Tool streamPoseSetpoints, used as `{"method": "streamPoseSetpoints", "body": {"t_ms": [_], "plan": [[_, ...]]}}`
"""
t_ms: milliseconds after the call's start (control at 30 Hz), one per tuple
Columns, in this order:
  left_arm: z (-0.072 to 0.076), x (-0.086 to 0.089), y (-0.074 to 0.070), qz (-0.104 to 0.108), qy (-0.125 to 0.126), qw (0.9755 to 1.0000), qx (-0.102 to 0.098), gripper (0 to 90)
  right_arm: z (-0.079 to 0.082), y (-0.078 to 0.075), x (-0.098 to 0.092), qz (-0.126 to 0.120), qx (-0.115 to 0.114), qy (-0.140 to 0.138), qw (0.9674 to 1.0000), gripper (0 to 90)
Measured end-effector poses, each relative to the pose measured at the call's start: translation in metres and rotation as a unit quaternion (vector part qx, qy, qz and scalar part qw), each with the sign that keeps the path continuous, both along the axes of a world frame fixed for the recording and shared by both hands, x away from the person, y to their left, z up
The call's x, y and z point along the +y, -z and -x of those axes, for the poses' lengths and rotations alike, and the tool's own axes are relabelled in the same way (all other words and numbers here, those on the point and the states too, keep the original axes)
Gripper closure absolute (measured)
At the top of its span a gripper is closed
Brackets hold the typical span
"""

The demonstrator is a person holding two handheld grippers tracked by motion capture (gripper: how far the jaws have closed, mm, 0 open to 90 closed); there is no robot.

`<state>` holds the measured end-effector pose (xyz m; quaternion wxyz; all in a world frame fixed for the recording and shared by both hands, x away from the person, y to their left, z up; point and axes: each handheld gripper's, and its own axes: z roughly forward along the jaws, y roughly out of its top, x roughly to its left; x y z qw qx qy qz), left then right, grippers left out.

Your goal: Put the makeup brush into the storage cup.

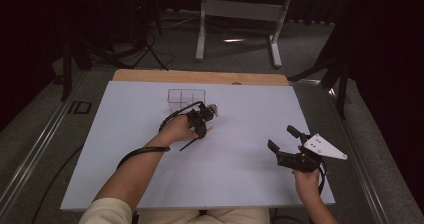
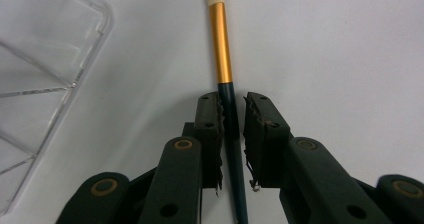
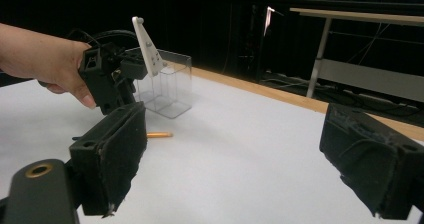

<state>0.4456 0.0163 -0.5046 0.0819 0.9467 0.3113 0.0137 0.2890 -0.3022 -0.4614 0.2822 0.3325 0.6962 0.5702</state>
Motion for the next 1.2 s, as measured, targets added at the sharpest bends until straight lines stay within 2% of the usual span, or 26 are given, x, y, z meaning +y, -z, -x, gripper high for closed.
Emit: {"method": "streamPoseSetpoints", "body": {"t_ms": [200, 300, 467, 600, 800, 933, 1000, 1200], "plan": [[0.0, -0.001, 0.001, -0.001, 0.003, 1.0, 0.002, 78.0, 0.0, 0.0, 0.0, 0.0, 0.001, 0.0, 1.0, 11.8], [0.001, -0.001, 0.001, 0.002, 0.005, 1.0, 0.001, 81.3, 0.0, 0.0, 0.0, -0.001, 0.0, 0.0, 1.0, 11.8], [0.003, -0.001, 0.001, 0.002, 0.013, 0.9999, -0.008, 82.8, 0.0, 0.0, 0.0, 0.0, 0.002, -0.001, 1.0, 11.8], [0.006, -0.002, 0.0, -0.004, 0.03, 0.9994, -0.019, 83.4, 0.0, 0.0, 0.0, 0.001, 0.002, -0.001, 1.0, 11.8], [0.009, 0.002, -0.008, 0.018, 0.016, 0.9995, -0.019, 83.5, 0.0, 0.0, 0.0, 0.0, 0.003, 0.0, 1.0, 11.8], [0.012, 0.006, -0.016, 0.029, 0.016, 0.9991, -0.027, 83.9, 0.0, 0.0, 0.0, 0.0, 0.003, 0.0, 1.0, 11.8], [0.015, 0.008, -0.019, 0.037, 0.017, 0.9989, -0.024, 84.1, 0.0, 0.0, 0.0, 0.0, 0.004, 0.0, 1.0, 11.8], [0.023, 0.014, -0.027, 0.043, 0.023, 0.9983, -0.031, 84.2, 0.0, 0.0, 0.001, 0.001, 0.003, 0.0, 1.0, 11.8]]}}
